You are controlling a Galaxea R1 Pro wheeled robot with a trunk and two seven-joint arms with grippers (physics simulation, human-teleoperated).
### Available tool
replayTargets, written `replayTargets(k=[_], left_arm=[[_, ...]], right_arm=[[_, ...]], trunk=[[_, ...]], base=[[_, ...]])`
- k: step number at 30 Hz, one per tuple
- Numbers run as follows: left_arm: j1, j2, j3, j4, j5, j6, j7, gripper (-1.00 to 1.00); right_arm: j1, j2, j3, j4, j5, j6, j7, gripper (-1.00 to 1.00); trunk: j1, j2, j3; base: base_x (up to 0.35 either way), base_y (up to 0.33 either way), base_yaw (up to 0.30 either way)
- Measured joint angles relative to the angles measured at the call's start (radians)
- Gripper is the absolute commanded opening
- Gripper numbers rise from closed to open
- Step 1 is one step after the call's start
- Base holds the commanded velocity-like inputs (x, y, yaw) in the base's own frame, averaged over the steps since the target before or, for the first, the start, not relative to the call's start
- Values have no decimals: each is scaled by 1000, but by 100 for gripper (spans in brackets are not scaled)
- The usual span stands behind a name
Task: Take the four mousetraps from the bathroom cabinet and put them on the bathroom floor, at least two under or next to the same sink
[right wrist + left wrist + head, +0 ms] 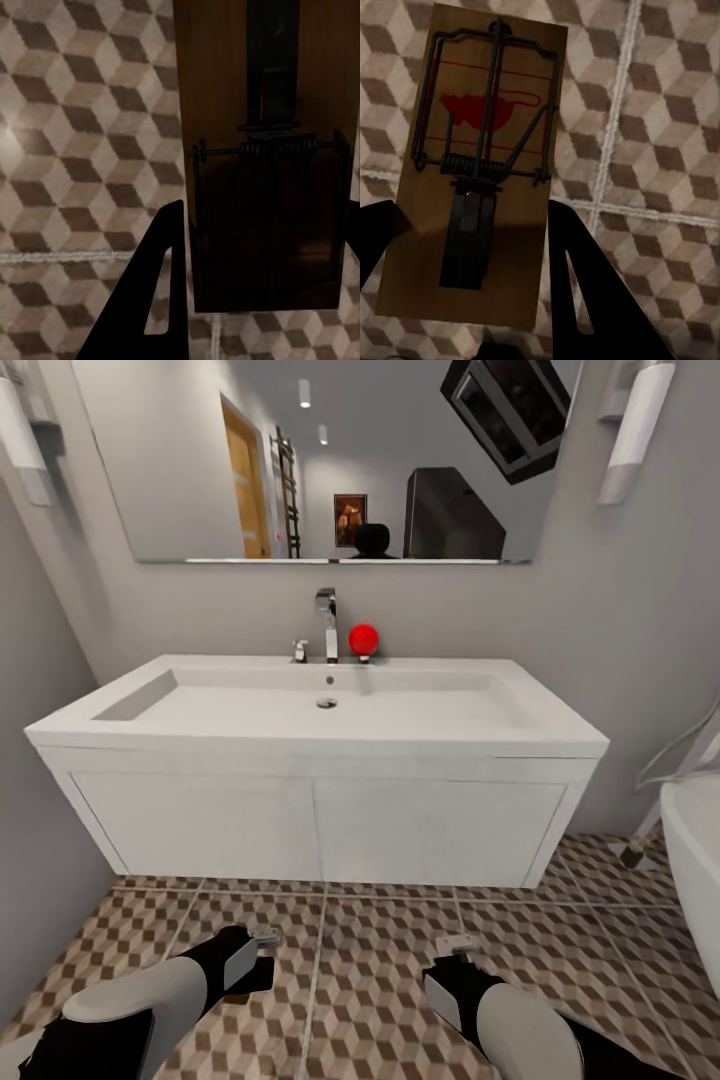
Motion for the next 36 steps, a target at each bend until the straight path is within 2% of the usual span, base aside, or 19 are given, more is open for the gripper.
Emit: replayTargets(k=[16, 30, 34, 36], left_arm=[[0, 0, 0, -1, 0, 1, 0, -100], [0, 0, 0, 1, -1, 0, 0, -100], [0, 8, -1, 1, 0, -1, -2, -100], [0, 23, 7, 1, 4, -1, -1, -100]], right_arm=[[0, 0, 0, 0, 10, 0, 0, -100], [0, 0, 0, -1, 12, 0, 0, -100], [0, 0, 0, -2, 12, 0, 0, -100], [0, 0, 1, -4, 12, 0, 0, -100]], trunk=[[62, -112, -50], [115, -210, -94], [131, -238, -107], [138, -252, -113]], base=[[18, 0, 0], [244, -65, 0], [10, -5, 0], [1, 0, 0]])
